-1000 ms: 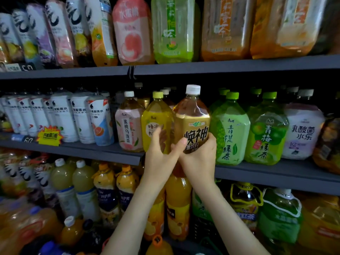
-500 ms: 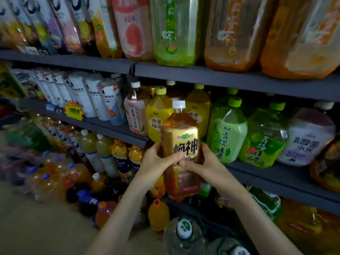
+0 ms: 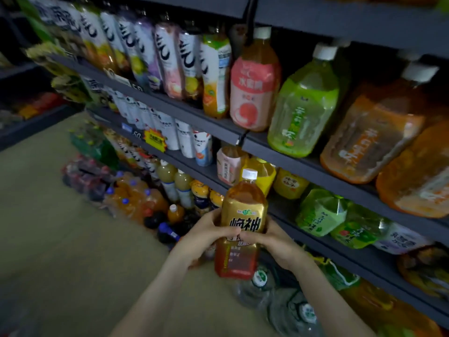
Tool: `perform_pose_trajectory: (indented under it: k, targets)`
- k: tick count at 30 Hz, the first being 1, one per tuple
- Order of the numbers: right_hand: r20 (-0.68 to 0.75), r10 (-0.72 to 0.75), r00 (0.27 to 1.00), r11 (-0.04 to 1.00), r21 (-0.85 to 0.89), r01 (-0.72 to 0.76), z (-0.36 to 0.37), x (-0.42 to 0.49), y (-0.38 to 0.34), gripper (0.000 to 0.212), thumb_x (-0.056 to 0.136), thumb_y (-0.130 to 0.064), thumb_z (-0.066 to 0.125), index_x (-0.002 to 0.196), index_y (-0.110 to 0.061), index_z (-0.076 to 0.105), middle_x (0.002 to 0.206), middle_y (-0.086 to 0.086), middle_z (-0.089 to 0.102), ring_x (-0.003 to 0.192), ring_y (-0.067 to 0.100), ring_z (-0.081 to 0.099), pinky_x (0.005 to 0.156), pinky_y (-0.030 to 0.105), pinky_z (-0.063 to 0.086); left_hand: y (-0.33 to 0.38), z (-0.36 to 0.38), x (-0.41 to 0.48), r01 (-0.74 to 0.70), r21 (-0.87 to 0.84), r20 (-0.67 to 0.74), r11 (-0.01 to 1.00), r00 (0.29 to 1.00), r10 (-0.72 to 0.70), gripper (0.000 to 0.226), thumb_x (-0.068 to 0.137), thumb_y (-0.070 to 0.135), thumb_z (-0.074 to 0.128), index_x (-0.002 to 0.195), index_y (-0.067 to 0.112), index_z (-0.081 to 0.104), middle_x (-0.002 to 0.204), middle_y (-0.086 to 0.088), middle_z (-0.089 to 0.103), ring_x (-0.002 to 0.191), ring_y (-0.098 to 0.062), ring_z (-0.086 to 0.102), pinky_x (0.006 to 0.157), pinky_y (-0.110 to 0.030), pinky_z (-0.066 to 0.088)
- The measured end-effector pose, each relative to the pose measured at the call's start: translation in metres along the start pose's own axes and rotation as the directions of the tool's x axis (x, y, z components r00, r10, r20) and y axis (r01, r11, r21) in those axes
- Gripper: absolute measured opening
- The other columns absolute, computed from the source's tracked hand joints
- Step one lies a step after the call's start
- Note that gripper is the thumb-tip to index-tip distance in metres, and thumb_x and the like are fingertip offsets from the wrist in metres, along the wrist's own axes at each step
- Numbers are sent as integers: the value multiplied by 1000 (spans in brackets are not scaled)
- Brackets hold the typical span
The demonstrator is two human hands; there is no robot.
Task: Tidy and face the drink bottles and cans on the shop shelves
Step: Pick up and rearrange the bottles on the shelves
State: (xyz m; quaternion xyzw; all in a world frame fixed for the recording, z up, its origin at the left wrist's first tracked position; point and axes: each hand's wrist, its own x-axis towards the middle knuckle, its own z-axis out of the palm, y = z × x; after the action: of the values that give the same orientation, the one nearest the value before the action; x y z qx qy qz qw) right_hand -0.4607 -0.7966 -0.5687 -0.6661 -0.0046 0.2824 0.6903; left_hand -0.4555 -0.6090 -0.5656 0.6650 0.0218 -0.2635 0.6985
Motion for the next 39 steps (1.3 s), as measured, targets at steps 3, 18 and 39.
perform_pose_trajectory:
  k: [3,18,39]
  targets:
    - [5,92,996,993,69,-92,25,-1,-28,73,64,-29,83,128,-14,51,117,7,67,106,26,65,89,39,53,31,-19,-18,91,24,-3,996,996,-91,64,63,28,82,120,14,56,107,-3,71,99,-22,67,91,-40,51]
    - [10,192,981,974,121,-191,80,-39,-110,64,68,-20,77,126,-14,52,118,7,67,109,25,63,99,45,46,117,-45,-74,224,212,108,951,962,-251,63,61,36,84,116,21,58,110,-1,70,103,-19,65,96,-43,48]
    - [-804,6,594,989,-84,-124,149,116,-46,74,60,-49,81,120,-21,47,117,-4,57,110,14,56,88,33,48,78,-169,67,-117,582,284,805,956,-66,32,71,24,79,90,40,57,90,21,64,88,4,60,73,-9,47]
